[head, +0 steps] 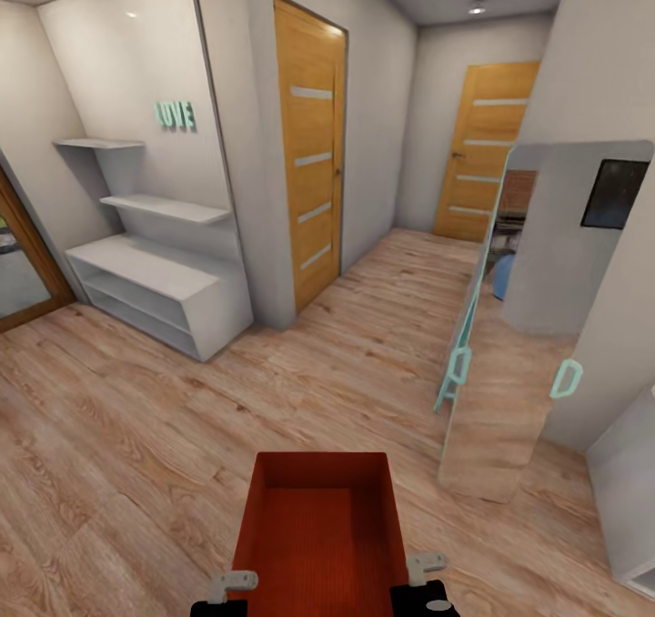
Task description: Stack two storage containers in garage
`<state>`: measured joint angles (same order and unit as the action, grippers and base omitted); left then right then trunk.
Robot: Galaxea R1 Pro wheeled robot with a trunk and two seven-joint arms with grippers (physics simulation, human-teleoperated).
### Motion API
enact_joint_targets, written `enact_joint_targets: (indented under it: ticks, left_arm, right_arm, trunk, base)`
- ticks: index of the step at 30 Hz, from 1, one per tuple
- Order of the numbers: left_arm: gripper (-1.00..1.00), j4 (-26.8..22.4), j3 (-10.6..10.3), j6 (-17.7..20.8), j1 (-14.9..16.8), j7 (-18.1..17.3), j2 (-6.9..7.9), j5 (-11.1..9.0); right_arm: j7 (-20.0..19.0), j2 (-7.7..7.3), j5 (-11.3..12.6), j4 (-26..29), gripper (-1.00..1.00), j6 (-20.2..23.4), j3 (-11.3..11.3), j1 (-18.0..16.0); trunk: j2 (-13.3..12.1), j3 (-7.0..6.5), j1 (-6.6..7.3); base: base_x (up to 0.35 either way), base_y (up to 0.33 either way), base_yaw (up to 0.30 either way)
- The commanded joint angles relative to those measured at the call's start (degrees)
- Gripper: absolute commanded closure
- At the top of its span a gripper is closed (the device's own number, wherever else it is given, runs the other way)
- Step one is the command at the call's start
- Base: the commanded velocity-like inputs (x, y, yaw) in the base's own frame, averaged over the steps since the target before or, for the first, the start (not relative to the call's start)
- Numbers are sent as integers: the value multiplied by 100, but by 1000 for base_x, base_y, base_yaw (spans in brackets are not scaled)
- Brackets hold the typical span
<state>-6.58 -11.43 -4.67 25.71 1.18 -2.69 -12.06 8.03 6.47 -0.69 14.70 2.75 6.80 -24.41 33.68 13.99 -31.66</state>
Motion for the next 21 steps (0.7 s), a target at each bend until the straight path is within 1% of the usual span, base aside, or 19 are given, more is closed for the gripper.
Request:
enact_joint_targets:
  ticks: [1,6,14,21]
  left_arm:
    - [100,16,-245,-17,4,-12,-12,-68]
    - [100,16,-243,-17,4,-12,-12,-68]
    - [100,16,-245,-17,4,-12,-12,-68]
    - [100,16,-245,-17,4,-12,-12,-68]
  right_arm:
    - [-3,4,25,20,100,24,120,-3]
    - [-3,4,25,21,100,23,120,-3]
    - [-3,4,25,21,100,21,120,-3]
    - [-3,4,25,24,100,18,120,-3]
  trunk:
    - [7,8,-5]
    - [7,8,-5]
    - [7,8,-5]
    - [7,8,-5]
  base:
    - [320,143,0]
    - [320,142,-31]
    - [320,142,-159]
    - [320,142,-28]
